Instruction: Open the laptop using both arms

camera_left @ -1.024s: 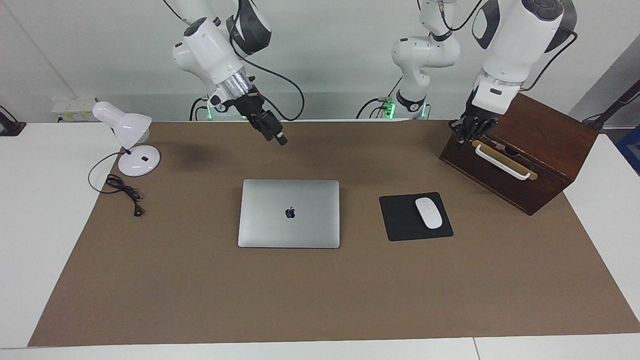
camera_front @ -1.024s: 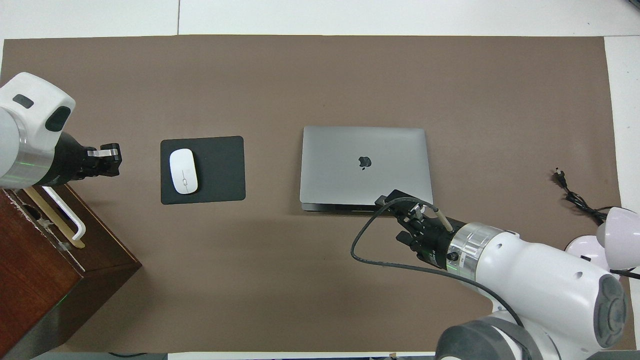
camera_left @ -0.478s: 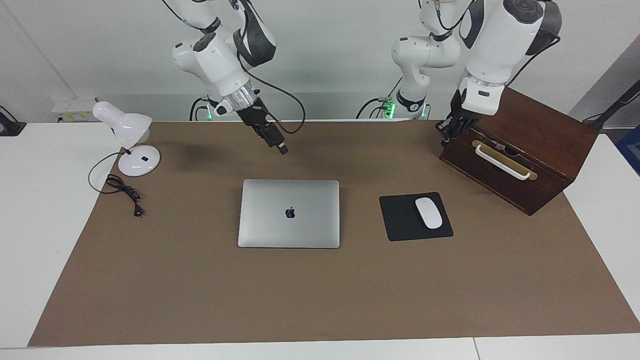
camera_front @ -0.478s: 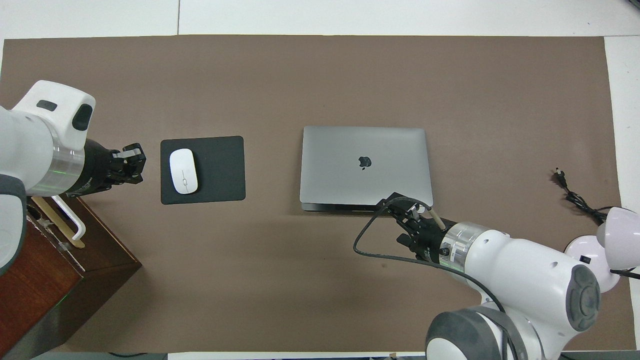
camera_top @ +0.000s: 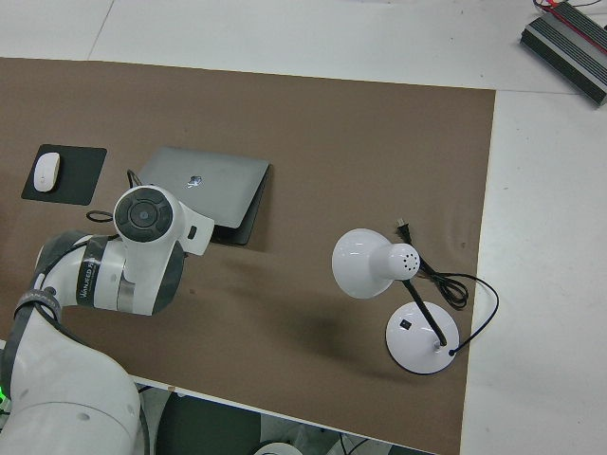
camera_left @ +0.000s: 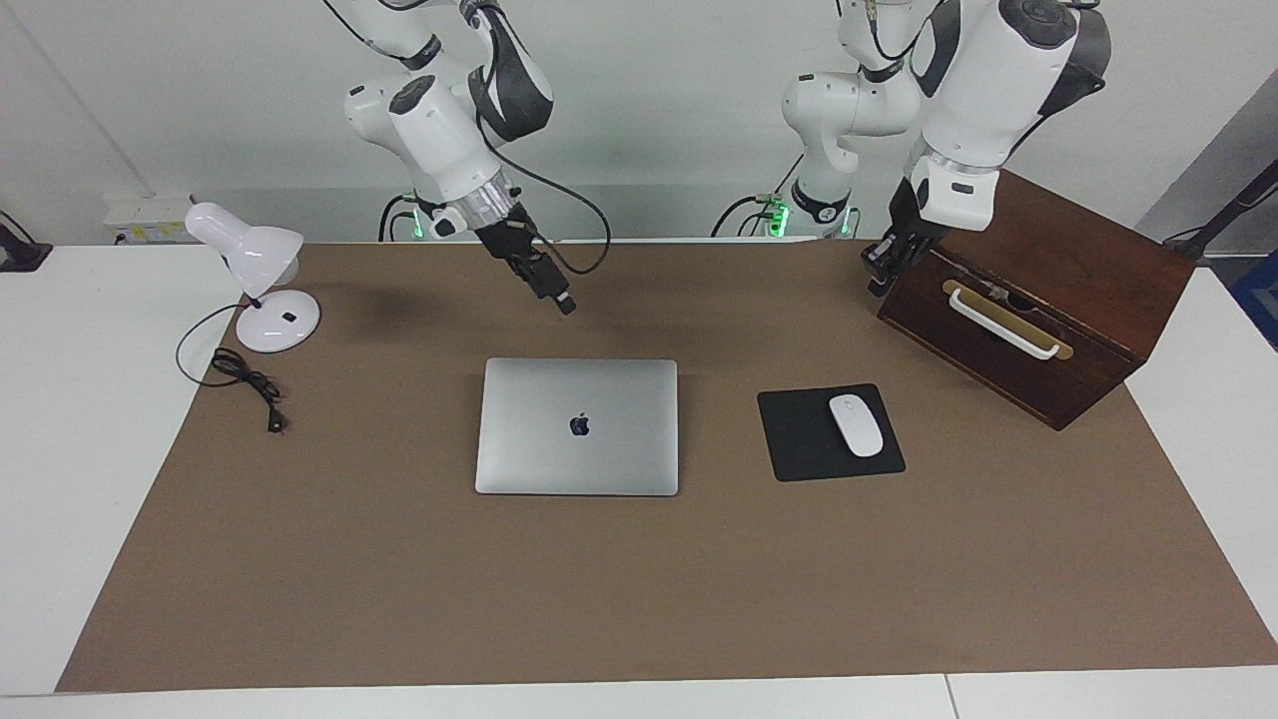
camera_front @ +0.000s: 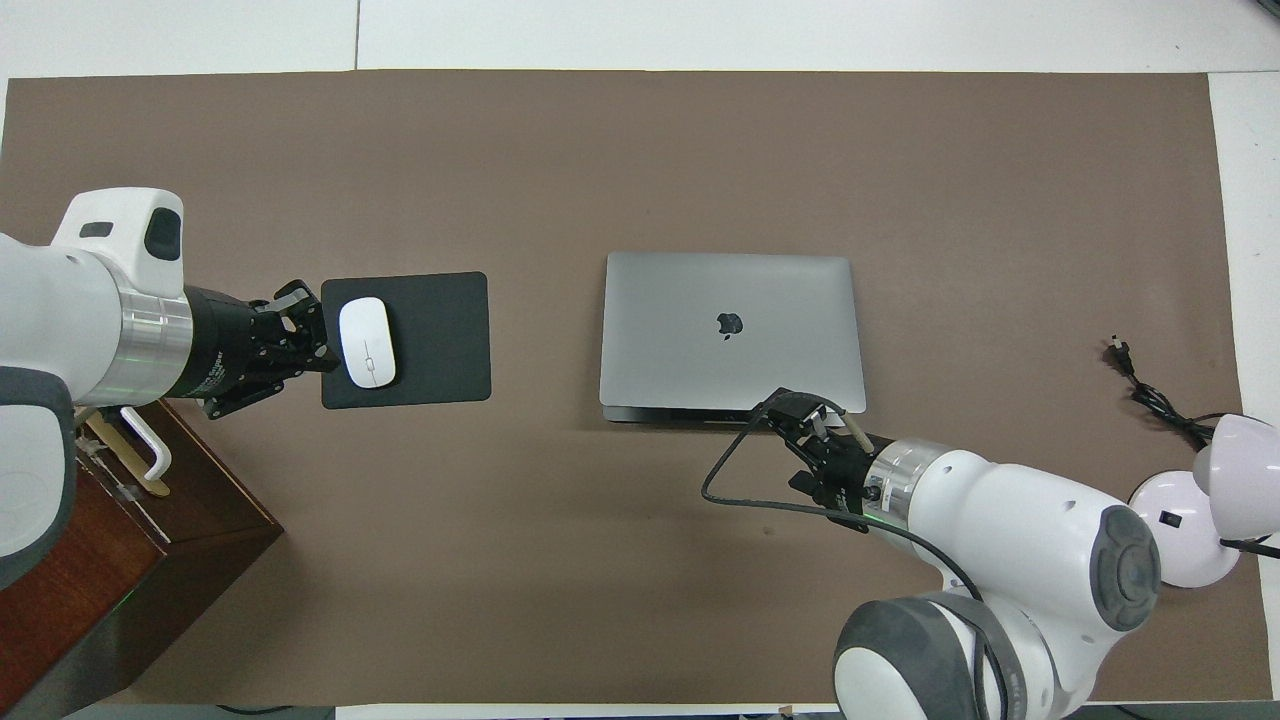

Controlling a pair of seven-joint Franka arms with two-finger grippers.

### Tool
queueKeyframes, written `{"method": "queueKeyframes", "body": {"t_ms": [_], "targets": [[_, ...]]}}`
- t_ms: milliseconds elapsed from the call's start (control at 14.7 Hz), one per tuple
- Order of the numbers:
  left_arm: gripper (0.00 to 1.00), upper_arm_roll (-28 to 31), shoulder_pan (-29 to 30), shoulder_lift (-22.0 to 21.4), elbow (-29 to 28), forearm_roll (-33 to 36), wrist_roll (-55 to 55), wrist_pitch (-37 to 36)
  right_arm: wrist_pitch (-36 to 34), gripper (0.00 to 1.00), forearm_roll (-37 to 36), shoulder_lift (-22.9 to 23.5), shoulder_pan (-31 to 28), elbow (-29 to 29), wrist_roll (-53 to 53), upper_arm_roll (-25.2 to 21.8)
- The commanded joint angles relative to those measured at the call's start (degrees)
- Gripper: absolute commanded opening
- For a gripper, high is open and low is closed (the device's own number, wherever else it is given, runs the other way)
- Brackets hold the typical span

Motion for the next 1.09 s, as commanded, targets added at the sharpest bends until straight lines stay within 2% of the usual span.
{"method": "queueKeyframes", "body": {"t_ms": [0, 273, 546, 1024], "targets": [[0.0, 0.26, 0.88, -2.65, -6.02, -6.2, -3.66, 4.14, 2.96, 1.0, 1.16, 2.5, 0.35, -0.01, -0.53, 0.21], [0.0, 0.35, 1.15, -2.56, -9.27, -14.21, -4.62, 7.56, 5.77, 1.0, 1.16, 6.02, 1.93, 0.25, -0.71, 0.21], [0.0, 0.35, 1.15, -1.95, -13.84, -23.33, -10.67, 13.1, 8.85, 1.0, 1.16, 9.18, 2.72, 1.3, -0.71, 0.39], [0.0, 0.09, -1.47, 0.86, -19.91, -41.0, -20.26, 24.79, 9.38, 1.0, 1.16, 11.03, 2.72, 2.1, -1.85, 0.39]]}}
